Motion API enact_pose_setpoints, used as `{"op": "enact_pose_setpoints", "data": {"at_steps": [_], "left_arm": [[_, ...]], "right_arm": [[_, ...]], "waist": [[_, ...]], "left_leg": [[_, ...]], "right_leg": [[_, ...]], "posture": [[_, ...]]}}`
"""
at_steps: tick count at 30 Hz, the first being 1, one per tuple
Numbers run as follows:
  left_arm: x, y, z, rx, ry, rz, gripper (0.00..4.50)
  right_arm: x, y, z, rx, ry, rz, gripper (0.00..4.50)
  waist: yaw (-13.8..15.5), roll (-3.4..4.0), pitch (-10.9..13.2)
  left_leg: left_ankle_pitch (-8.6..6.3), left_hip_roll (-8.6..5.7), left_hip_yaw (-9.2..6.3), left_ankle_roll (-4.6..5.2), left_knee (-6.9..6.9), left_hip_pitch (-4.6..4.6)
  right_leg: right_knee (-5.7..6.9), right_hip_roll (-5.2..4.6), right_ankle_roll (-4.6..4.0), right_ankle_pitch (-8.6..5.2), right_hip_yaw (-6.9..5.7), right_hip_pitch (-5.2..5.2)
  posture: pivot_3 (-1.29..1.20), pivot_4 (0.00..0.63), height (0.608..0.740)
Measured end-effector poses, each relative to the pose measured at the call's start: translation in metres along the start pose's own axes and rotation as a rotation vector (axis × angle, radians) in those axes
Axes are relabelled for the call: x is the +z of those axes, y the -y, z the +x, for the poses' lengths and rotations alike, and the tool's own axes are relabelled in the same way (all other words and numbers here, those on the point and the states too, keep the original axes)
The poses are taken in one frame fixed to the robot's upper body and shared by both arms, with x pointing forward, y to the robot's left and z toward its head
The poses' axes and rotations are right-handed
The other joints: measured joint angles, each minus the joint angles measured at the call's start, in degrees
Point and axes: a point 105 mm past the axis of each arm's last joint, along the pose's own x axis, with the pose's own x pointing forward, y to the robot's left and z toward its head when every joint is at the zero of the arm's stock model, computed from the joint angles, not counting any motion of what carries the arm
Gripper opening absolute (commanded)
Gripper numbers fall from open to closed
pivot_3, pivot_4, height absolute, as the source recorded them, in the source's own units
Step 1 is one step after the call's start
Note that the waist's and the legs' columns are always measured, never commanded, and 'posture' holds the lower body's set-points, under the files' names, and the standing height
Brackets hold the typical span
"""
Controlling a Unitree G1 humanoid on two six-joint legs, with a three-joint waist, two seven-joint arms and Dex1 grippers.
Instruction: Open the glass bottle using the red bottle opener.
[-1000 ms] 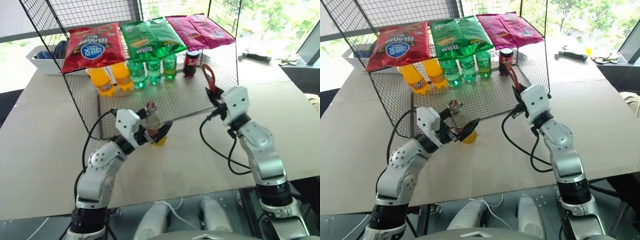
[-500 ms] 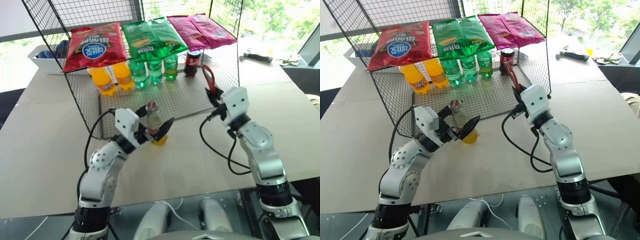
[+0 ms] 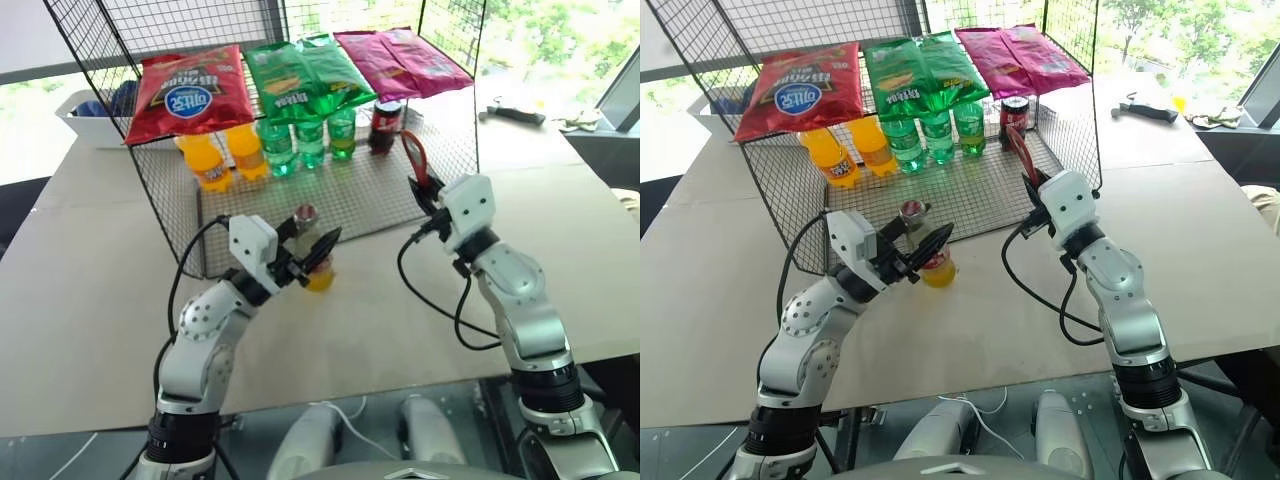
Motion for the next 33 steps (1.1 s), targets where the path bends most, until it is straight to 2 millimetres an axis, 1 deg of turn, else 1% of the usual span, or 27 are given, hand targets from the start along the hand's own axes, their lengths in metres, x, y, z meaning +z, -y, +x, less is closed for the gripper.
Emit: {"op": "enact_pose_setpoints", "data": {"at_steps": [2,7,11,14,16,21,23,24,26,28,33], "left_arm": [[0.000,0.000,0.000,0.001,0.001,0.003,2.15],[-0.001,-0.001,-0.001,0.000,0.000,0.012,2.15],[-0.001,0.000,0.000,-0.003,0.003,0.012,2.15],[-0.002,0.002,0.001,-0.009,0.007,0.016,2.15],[-0.002,0.002,0.001,-0.009,0.008,0.018,2.15],[-0.003,0.002,0.000,-0.004,0.008,0.022,2.15],[-0.004,0.001,-0.001,-0.003,0.005,0.019,2.15],[-0.005,0.001,-0.001,-0.001,0.001,0.018,2.15],[-0.006,0.000,-0.001,0.001,-0.005,0.016,2.15],[-0.007,0.000,-0.001,0.004,-0.008,0.016,2.15],[-0.007,-0.002,-0.002,0.013,-0.015,0.015,2.15]], "right_arm": [[0.000,-0.007,0.003,0.041,0.004,-0.027,0.00],[0.005,-0.040,0.017,0.203,0.051,-0.124,0.00],[0.017,-0.065,0.026,0.319,0.120,-0.193,0.00],[0.014,-0.084,0.026,0.398,0.140,-0.249,0.00],[0.008,-0.087,0.026,0.419,0.138,-0.296,0.00],[0.005,-0.090,0.027,0.427,0.171,-0.407,0.00],[0.004,-0.089,0.027,0.421,0.186,-0.456,0.00],[0.003,-0.089,0.028,0.412,0.199,-0.501,0.00],[0.002,-0.089,0.029,0.399,0.212,-0.541,0.00],[0.001,-0.089,0.031,0.371,0.232,-0.574,0.00],[-0.001,-0.089,0.037,0.342,0.272,-0.646,0.00]], "waist": [[-0.06,0.00,0.00],[-0.11,0.00,0.00],[-0.08,0.00,0.00],[-0.03,-0.02,-0.01],[0.06,-0.01,-0.01],[0.03,0.00,-0.02],[0.07,0.00,-0.02],[0.06,0.01,-0.02],[0.06,0.01,-0.02],[0.04,0.02,-0.02],[-0.02,0.02,-0.02]], "left_leg": [[0.00,0.00,0.02,0.00,0.00,0.01],[0.00,0.03,0.07,0.00,0.00,0.04],[0.00,0.04,0.03,0.00,0.00,0.06],[0.00,0.03,0.04,0.00,0.00,0.06],[0.00,0.01,0.04,0.00,0.01,0.08],[0.00,0.03,0.05,-0.01,-0.02,0.25],[0.00,0.02,0.08,-0.01,-0.05,0.43],[-0.01,0.02,0.08,0.00,-0.12,0.74],[-0.01,0.03,0.09,0.00,-0.19,1.04],[-0.01,0.05,0.08,0.00,-0.20,1.18],[-0.01,0.07,0.11,-0.01,-0.22,1.34]], "right_leg": [[0.00,0.00,0.00,0.00,0.01,0.00],[0.00,0.03,0.00,0.00,0.03,0.01],[0.00,0.03,0.00,0.00,0.02,0.03],[-0.01,0.02,0.00,0.00,0.02,0.04],[-0.01,0.01,0.00,0.00,0.01,0.07],[0.01,0.04,0.00,0.00,0.02,0.13],[0.00,0.04,0.00,0.00,0.04,0.32],[-0.04,0.04,-0.01,-0.01,0.05,0.60],[-0.07,0.06,-0.01,-0.02,0.06,0.84],[-0.07,0.08,0.00,-0.02,0.05,1.04],[-0.05,0.09,-0.01,-0.02,0.08,1.12]], "posture": [[0.00,0.150,0.740],[0.00,0.150,0.740],[0.00,0.150,0.740],[0.00,0.150,0.740],[0.00,0.150,0.740],[0.00,0.150,0.740],[0.00,0.150,0.740],[0.00,0.150,0.740],[0.00,0.150,0.740],[0.00,0.150,0.740],[0.00,0.150,0.740]]}}
